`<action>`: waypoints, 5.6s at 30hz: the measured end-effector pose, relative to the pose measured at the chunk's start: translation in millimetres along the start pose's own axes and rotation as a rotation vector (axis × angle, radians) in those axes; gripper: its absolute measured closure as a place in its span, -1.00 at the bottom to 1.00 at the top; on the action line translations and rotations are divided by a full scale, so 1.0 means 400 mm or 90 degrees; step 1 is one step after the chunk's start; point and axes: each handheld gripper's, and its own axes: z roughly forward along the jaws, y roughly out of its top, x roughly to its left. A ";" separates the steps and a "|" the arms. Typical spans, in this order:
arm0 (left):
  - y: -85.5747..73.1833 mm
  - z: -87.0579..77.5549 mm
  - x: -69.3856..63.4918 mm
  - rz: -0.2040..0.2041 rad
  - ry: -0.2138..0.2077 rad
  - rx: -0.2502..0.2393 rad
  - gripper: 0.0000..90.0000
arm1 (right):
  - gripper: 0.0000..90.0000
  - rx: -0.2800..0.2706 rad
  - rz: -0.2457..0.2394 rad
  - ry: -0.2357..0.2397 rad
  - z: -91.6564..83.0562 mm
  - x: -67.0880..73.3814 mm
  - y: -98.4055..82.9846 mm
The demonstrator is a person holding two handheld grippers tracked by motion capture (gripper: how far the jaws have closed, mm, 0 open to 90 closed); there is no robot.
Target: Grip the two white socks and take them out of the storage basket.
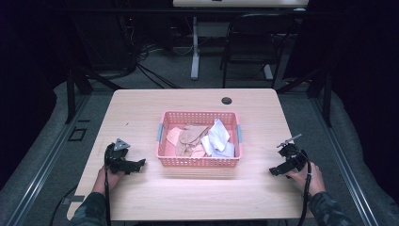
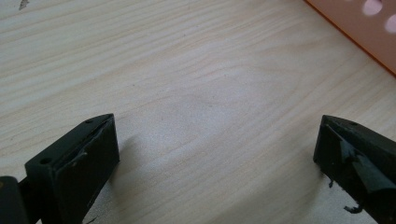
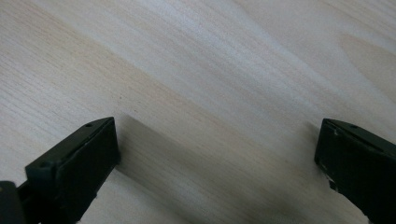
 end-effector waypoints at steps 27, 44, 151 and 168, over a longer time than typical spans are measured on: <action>0.000 0.000 0.000 0.000 0.000 0.000 -1.00 | -0.98 0.008 -0.006 0.013 -0.042 0.011 0.044; 0.000 0.000 -0.001 -0.001 0.002 -0.001 -1.00 | -0.96 -0.050 -0.055 0.048 -0.136 0.089 0.131; 0.000 0.000 -0.001 -0.001 0.002 0.000 -1.00 | 0.83 0.032 -0.161 0.119 -0.160 0.343 0.535; 0.000 0.000 -0.001 -0.001 0.002 0.000 -1.00 | 0.83 0.003 -0.179 0.122 -0.276 0.351 0.552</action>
